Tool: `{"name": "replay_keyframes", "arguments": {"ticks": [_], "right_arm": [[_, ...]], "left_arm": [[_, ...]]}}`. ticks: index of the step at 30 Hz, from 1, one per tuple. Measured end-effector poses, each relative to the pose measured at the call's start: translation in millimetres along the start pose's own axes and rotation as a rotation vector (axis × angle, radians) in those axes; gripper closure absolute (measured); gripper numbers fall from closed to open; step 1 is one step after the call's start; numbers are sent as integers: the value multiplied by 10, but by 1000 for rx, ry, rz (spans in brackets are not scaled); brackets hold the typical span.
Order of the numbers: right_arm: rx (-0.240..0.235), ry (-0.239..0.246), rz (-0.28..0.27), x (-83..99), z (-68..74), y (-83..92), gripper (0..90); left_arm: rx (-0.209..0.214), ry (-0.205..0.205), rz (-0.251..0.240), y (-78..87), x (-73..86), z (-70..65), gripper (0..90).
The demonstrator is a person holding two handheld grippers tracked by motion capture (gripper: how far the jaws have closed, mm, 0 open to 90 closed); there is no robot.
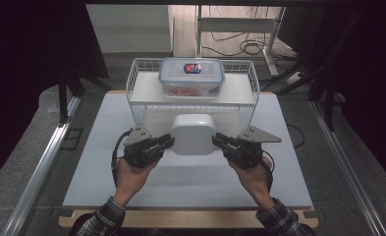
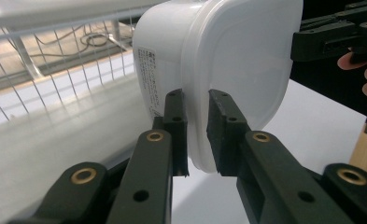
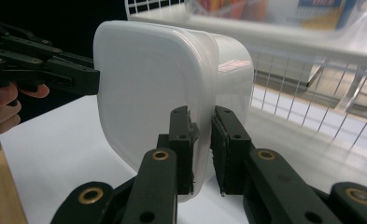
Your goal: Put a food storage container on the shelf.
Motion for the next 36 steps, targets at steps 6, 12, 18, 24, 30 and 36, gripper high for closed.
{"name": "replay_keyframes", "arguments": {"ticks": [6, 12, 18, 24, 30, 36], "right_arm": [[5, 34, -44, -210, -29, -42, 783], [14, 67, -78, -446, -65, -67, 782], [23, 100, -120, -658, -97, -98, 781], [38, 127, -155, -828, -121, -143, 778], [44, 150, -192, -1007, -129, -202, 776], [51, 168, -230, -1199, -150, -264, 775]], "left_arm": [[-12, -38, -31, -8, -222, 36, 787], [-21, -83, -58, -13, -464, 66, 787], [-29, -116, -94, -22, -660, 91, 787], [-36, -143, -125, -27, -819, 142, 787], [-44, -164, -154, -20, -982, 197, 787], [-54, -181, -180, -36, -1169, 249, 787]]}}
Point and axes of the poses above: each handheld gripper's, and its own axes: y roughly backward along the jaws, x roughly out of its underside, z roughly to its left, the point moved 10 cm from there along -y, roughly forward along the jaws, and after that the axes turned 13 degrees about -z, right-handed, at the moved point
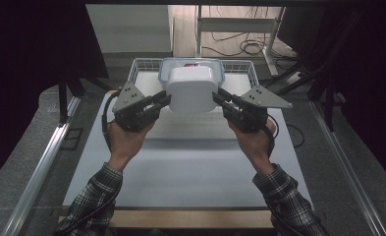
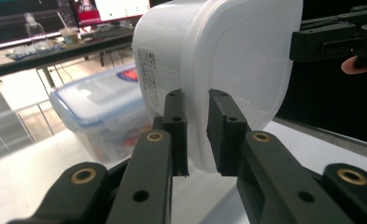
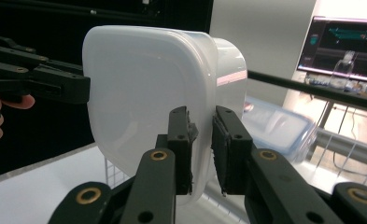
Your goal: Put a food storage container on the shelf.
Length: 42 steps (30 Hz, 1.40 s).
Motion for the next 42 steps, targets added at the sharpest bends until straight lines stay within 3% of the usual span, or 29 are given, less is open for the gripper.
{"name": "replay_keyframes", "arguments": {"ticks": [8, 17, 30, 42], "right_arm": [[24, 1, -16, -167, -125, -146, 768], [54, -10, -19, -250, -275, -316, 759], [88, -31, 12, -194, -447, -522, 744], [91, -50, 20, -146, -499, -618, 698]], "left_arm": [[-9, -13, -10, -127, -196, 127, 786], [-17, -1, -16, -267, -306, 238, 785], [-36, 37, -3, -448, -311, 392, 778], [-44, 57, -8, -509, -311, 438, 752]]}}
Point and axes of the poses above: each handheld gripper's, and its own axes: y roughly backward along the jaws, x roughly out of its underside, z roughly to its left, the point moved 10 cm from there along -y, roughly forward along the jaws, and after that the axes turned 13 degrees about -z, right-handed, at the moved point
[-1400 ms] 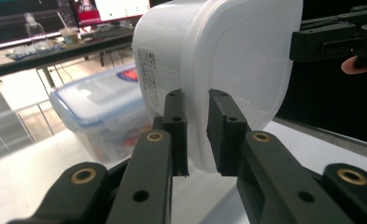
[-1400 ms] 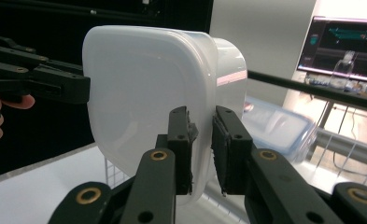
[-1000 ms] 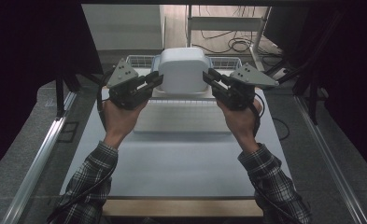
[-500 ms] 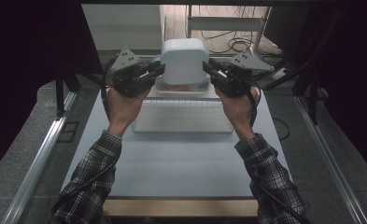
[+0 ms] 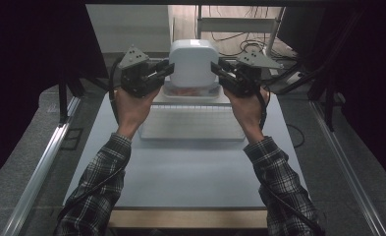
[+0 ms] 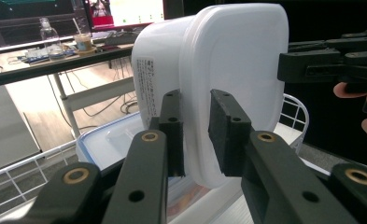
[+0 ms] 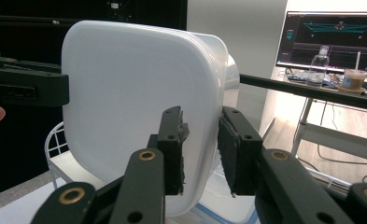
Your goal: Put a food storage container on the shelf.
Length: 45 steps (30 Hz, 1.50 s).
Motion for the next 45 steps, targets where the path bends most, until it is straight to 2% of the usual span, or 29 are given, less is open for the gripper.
{"name": "replay_keyframes", "arguments": {"ticks": [5, 21, 32, 39, 45], "right_arm": [[-8, 4, 12, 5, 13, -18, 677], [10, 3, 8, -67, -32, -165, 652], [31, -3, 19, -87, -96, -273, 645], [41, -4, 30, -65, -138, -354, 628], [45, -7, 52, -6, -180, -426, 625]], "left_arm": [[-8, 7, 4, -17, -1, 25, 736], [-34, 24, 14, -124, -43, 143, 698], [-52, 58, 11, -235, -110, 241, 674], [-67, 59, 32, -316, -103, 303, 657], [-64, 53, 85, -440, -27, 340, 673]]}}
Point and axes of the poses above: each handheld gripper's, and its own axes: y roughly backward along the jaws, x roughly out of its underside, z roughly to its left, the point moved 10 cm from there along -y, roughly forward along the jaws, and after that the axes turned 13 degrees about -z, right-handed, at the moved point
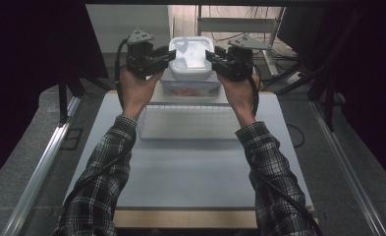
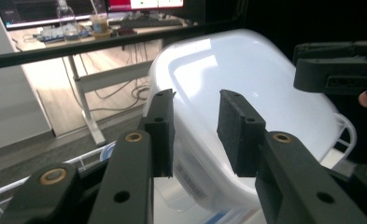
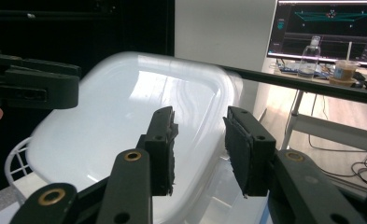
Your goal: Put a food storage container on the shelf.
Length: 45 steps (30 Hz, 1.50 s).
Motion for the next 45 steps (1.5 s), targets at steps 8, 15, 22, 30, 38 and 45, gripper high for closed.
{"name": "replay_keyframes", "arguments": {"ticks": [8, 15, 22, 30, 38, 45], "right_arm": [[11, 11, 21, 51, -28, -64, 613], [9, 11, 16, 48, -21, -42, 588], [-7, 19, -5, 27, -45, 55, 510], [-59, -16, -2, 74, 21, 252, 346], [-112, -18, 36, 281, 147, 483, 206], [-152, -26, 75, 583, 254, 720, 131]], "left_arm": [[-3, 2, 17, -98, 19, 8, 677], [-11, 1, 3, -69, 4, 10, 643], [-3, 4, -20, 45, -21, 13, 604], [24, -9, -32, 232, 93, -54, 423], [74, -4, 0, 425, 445, -196, 226], [126, 16, 50, 651, 861, -360, 110]]}}
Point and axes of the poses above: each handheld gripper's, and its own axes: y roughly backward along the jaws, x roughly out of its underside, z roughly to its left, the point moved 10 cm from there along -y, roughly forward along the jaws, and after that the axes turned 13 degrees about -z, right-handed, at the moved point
